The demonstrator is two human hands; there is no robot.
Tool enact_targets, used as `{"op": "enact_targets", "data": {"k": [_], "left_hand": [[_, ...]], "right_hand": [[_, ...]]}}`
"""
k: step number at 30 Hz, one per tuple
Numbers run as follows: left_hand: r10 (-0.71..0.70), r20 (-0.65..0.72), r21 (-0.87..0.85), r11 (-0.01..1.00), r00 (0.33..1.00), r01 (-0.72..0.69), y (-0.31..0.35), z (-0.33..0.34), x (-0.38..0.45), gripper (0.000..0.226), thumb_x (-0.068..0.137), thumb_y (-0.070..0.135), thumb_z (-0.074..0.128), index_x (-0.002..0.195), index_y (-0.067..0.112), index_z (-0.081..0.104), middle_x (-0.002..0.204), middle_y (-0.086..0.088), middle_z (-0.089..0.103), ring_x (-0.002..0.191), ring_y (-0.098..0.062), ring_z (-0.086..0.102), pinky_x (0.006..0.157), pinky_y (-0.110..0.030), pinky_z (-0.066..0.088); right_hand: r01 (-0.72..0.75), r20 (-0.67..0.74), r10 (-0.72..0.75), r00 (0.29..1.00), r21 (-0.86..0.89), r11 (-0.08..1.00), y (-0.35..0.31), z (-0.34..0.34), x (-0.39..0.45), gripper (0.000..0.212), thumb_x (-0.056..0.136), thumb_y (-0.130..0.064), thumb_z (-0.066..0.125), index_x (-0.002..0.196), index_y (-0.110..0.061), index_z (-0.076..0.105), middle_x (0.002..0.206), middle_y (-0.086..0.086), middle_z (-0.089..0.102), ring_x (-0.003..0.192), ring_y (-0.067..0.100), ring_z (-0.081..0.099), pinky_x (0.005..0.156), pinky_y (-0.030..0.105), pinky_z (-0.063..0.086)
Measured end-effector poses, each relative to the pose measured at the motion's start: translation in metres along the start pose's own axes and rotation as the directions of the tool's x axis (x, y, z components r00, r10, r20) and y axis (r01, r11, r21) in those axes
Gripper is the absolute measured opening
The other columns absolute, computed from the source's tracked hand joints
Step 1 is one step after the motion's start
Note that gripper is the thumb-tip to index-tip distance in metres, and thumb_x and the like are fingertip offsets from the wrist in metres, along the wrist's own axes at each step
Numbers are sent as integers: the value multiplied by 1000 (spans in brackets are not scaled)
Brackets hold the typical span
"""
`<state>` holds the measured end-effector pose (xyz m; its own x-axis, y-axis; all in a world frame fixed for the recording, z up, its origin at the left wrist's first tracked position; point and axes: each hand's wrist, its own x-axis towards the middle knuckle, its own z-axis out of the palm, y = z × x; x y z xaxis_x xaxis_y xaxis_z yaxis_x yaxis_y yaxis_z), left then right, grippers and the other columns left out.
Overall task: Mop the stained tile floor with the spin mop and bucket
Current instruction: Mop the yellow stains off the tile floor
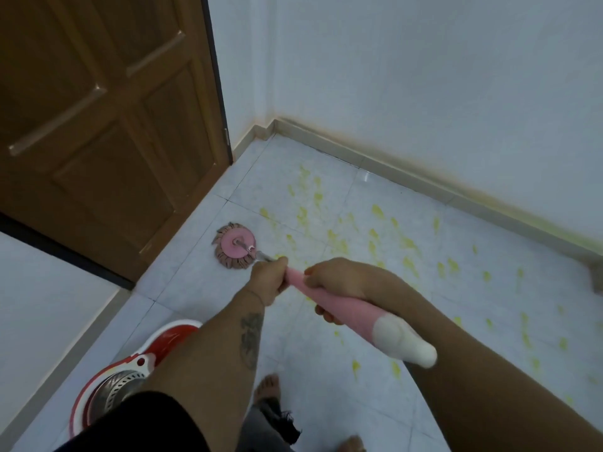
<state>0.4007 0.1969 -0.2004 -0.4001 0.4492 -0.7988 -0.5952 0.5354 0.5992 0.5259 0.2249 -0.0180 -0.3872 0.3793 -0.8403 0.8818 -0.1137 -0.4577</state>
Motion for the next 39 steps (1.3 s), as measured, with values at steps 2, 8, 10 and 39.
{"op": "enact_targets", "data": {"k": [2,8,10,39], "left_hand": [[-6,57,32,999,998,4,12,-5,-4,14,96,13,59,101,1,52,77,-11,57,65,-17,57,47,-23,56],[-37,162,73,997,986,26,-3,3,-26,16,97,16,59,98,0,55,81,-13,58,70,-16,59,45,-21,56],[-48,169,92,995,984,33,-21,13,-41,17,97,16,60,89,1,56,79,-13,59,68,-17,60,45,-22,57],[-23,163,170,986,986,-5,-186,134,-140,32,92,22,63,109,-5,60,97,-19,67,75,-24,67,62,-33,60]], "right_hand": [[4,0,-4,1000,15,1000,-5,-1,-1,35,99,-23,43,122,1,51,91,23,67,59,25,61,52,27,49],[28,-16,-28,999,-49,998,25,-2,-28,42,98,-35,45,119,0,56,85,16,65,61,24,61,52,27,47],[-49,14,50,999,-59,997,39,-4,-42,41,99,-33,44,123,-1,55,83,16,65,61,24,60,54,28,47],[-184,9,184,983,89,979,228,-2,-145,38,99,-27,41,124,1,49,80,15,62,55,21,56,48,25,46]]}}
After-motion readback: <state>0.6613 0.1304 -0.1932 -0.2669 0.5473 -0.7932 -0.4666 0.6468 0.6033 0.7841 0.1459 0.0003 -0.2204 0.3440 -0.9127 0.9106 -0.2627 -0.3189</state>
